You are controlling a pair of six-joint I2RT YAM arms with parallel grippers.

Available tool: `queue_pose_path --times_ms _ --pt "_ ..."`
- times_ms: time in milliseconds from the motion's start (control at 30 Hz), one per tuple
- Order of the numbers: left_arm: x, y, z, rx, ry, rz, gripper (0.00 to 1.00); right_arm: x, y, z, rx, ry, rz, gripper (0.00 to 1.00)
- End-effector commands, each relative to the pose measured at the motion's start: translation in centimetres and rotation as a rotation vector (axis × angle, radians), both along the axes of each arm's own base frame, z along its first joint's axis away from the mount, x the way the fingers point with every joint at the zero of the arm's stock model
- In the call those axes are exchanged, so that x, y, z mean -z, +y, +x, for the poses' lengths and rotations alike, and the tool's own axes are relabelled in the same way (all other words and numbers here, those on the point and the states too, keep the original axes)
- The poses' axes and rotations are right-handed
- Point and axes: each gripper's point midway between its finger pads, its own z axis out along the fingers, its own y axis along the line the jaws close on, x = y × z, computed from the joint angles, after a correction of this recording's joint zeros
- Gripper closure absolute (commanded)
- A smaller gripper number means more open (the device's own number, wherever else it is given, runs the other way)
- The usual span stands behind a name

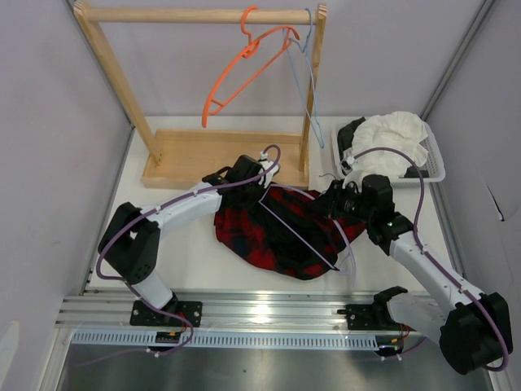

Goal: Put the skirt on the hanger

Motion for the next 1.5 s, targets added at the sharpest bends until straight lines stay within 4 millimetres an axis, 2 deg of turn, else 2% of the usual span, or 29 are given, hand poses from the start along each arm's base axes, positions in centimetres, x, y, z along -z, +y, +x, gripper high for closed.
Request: queue_pose_path --times_ms 0,233,367,633,767,1033,1167,1300,1467 --pt "-2.4 -1.0 -0.4 0.028 -0.018 -0.077 1.0 -4.1 0.2 0.8 0.018 -0.152 0.068 1.0" --pt "-4.5 -1.5 -0.7 0.023 -0.038 -0.146 1.0 -5.0 0.2 -0.6 -0.004 -0.208 0.084 1.0" --pt "-5.3 -1.3 -0.7 0.009 -0.057 -0.163 0.99 -6.2 0.1 -1.3 0.001 -0.247 0.098 1.0" --pt "-7.8 -1.1 -0.9 -0.019 -0.098 -0.217 0.74 -7.8 0.0 -2.1 -0.009 -0.299 0.112 1.0" --pt "-8.6 -1.1 -1.0 -0.023 -0.109 -0.23 0.69 -8.2 0.1 -2.4 -0.019 -0.316 0.117 1.0" --pt "-9.3 -0.6 -1.5 -0.034 -0.124 -0.246 0.69 -10.0 -0.5 -2.5 0.007 -0.375 0.117 1.0" --pt "-10.7 0.2 -0.9 -0.094 -0.171 -0.262 0.64 -10.8 -0.6 -2.5 0.01 -0.397 0.118 1.0" --pt "-13.4 0.8 -0.5 -0.146 -0.247 -0.325 0.6 -10.7 -0.5 -2.3 0.008 -0.392 0.11 1.0" --pt "-13.7 1.2 -0.4 -0.165 -0.26 -0.322 0.6 -10.9 -0.6 -2.3 0.011 -0.405 0.114 1.0"
